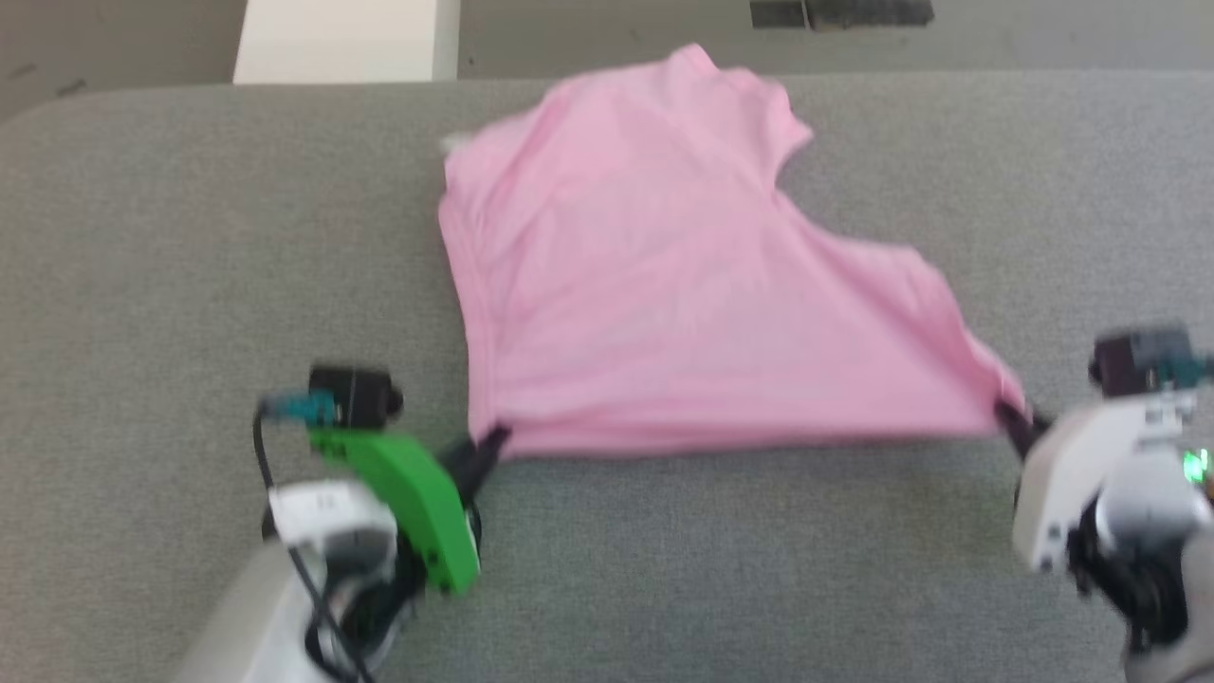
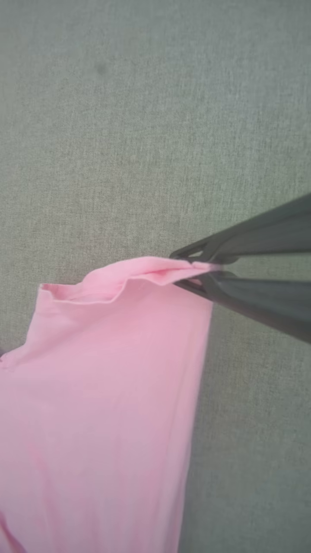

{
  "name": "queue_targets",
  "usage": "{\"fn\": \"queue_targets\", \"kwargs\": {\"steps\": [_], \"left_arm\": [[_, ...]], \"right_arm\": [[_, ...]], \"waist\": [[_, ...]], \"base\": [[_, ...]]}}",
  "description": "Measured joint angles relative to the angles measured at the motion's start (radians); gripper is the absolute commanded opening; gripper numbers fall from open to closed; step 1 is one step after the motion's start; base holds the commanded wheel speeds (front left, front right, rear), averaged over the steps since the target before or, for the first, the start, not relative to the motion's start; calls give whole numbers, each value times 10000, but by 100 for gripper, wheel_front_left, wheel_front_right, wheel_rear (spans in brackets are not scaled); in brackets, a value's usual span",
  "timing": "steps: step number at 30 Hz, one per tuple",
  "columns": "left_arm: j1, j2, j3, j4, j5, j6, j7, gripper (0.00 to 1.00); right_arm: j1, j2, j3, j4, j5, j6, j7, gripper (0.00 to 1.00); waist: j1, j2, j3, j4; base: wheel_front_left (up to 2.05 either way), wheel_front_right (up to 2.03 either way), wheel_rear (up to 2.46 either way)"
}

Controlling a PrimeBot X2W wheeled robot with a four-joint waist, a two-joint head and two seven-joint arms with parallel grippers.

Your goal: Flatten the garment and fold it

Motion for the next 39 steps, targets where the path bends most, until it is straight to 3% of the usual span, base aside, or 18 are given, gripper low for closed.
{"fn": "queue_targets", "kwargs": {"steps": [1,4,11,14,19,22,27,33,39], "left_arm": [[878,48,-44,-539,-148,272,15,0],[2075,228,-94,-1304,-148,782,92,0],[4321,660,-182,-2915,-222,1751,487,0],[4845,759,-343,-3509,-222,1948,639,0],[4801,573,-389,-4056,-219,1918,341,0],[4388,359,-433,-3986,-207,1825,288,0],[3083,-31,-351,-3804,-211,1741,280,0],[1487,-466,-69,-3081,-297,1743,435,0],[162,-953,221,-2111,-399,1749,301,0]], "right_arm": [[972,435,-424,-548,-21,0,320,0],[2301,917,-855,-1281,-159,0,777,0],[4529,1429,-1344,-2727,-349,0,1958,0],[5062,1475,-1490,-3381,-499,0,2341,0],[5010,1467,-1434,-4412,-500,0,2395,0],[4383,1417,-1074,-4711,-731,-2,2445,0],[2407,717,-543,-4355,-805,-2,2477,0],[-363,-159,165,-2587,-633,-4,2217,0],[-2754,-637,754,-522,-571,-2,1300,0]], "waist": [[0,0,-231,25],[0,0,-564,71],[0,0,-1110,227],[0,0,-1183,346],[0,0,-1235,581],[0,0,-1254,696],[0,0,-1115,864],[1,0,-661,1120],[1,0,-56,1437]], "base": [[0,0,0],[0,0,0],[0,0,0],[0,0,0],[0,0,0],[0,0,0],[0,0,0],[0,0,0],[0,0,0]]}}
